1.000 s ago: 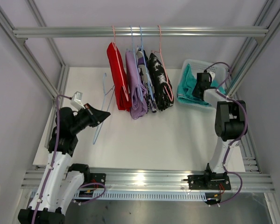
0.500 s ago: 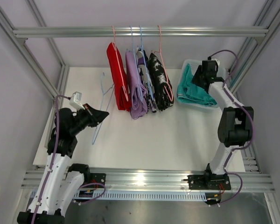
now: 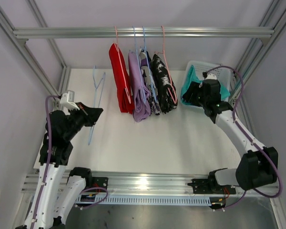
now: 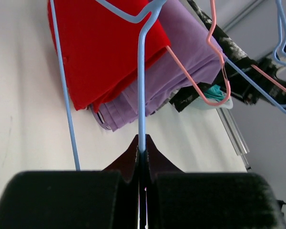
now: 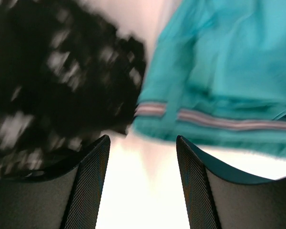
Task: Remove the trousers from the hanger
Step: Place the hanger at the clothesline.
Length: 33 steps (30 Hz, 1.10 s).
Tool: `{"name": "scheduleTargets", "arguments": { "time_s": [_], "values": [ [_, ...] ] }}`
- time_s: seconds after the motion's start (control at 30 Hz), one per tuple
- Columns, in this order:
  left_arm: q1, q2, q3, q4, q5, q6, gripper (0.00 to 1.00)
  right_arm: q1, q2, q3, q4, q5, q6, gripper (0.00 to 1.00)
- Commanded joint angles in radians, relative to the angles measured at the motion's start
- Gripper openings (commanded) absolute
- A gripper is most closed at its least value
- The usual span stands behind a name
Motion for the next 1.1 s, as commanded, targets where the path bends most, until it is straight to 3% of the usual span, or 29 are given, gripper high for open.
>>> {"name": "scheduleTargets", "arguments": {
  "time_s": [0.0, 0.4, 0.7, 0.97, 1.07],
  "values": [
    [-0.007, 0.025, 0.113, -0.011, -0.078, 0.047, 0.0, 0.069, -0.124, -0.08, 0.028, 0.005, 0.009, 0.62],
    [-0.007, 0.268, 0.404, 0.056, -0.076, 0.039, 0.0, 0.154, -0.359, -0.292, 0.028, 0.136, -0.035, 0.65],
    [-0.005, 0.451, 0.575, 0.095, -0.101, 0.027, 0.0, 0.149, -0.316, -0.343, 0.062, 0.119, -0.058, 0.67],
    [0.043, 0.631, 0.63, 0.145, -0.01, -0.025, 0.0, 0.149, -0.298, -0.35, 0.087, 0.076, -0.067, 0.67],
    [0.044, 0.628, 0.593, 0.153, 0.007, -0.033, 0.0, 0.149, -0.298, -0.359, 0.091, 0.076, -0.067, 0.67]
  ]
}}
